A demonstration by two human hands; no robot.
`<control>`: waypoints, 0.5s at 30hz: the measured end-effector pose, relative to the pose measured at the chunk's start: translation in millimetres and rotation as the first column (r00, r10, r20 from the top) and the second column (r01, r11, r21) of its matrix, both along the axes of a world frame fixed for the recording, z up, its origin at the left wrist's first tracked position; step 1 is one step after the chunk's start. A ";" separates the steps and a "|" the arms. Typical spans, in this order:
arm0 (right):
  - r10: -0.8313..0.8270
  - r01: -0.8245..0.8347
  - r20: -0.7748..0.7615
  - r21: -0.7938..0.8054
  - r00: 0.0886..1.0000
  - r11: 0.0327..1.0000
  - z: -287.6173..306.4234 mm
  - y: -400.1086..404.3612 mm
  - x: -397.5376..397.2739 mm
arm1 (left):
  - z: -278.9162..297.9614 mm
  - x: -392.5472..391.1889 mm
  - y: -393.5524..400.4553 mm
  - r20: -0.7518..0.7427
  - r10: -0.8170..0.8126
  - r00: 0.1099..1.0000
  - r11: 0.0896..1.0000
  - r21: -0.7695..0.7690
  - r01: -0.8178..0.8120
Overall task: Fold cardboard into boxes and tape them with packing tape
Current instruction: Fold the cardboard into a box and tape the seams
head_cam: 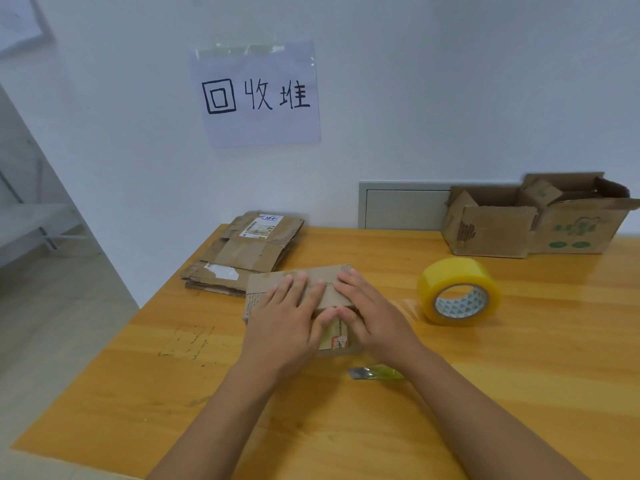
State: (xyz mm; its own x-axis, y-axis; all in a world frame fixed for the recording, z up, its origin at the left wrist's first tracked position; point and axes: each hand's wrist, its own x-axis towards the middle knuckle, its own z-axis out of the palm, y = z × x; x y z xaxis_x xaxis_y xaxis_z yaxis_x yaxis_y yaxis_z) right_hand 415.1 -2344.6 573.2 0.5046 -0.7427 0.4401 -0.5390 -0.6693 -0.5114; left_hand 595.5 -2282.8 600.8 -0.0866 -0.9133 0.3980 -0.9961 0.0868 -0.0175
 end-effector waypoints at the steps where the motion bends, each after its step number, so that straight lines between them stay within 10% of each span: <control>1: 0.012 -0.012 -0.006 0.018 1.000 1.000 3.0 -0.1 -1.7 | -0.1 0.5 0.1 0.025 0.004 1.000 1.000 -0.008 -0.004; 5: 0.061 -0.045 -0.173 0.093 0.983 0.995 27.9 -0.6 -16.5 | -1.8 1.6 -2.4 0.056 0.019 0.998 1.000 0.006 -0.020; 9: -0.181 0.130 -0.333 -0.169 0.926 0.977 48.9 -10.2 -49.0 | -4.4 1.4 -2.4 0.056 0.037 0.998 0.999 -0.013 -0.036; 15: -0.445 0.471 -0.643 -0.146 0.623 0.870 65.1 -37.6 -96.1 | -3.4 1.0 -3.0 0.085 0.057 0.995 0.998 0.030 -0.060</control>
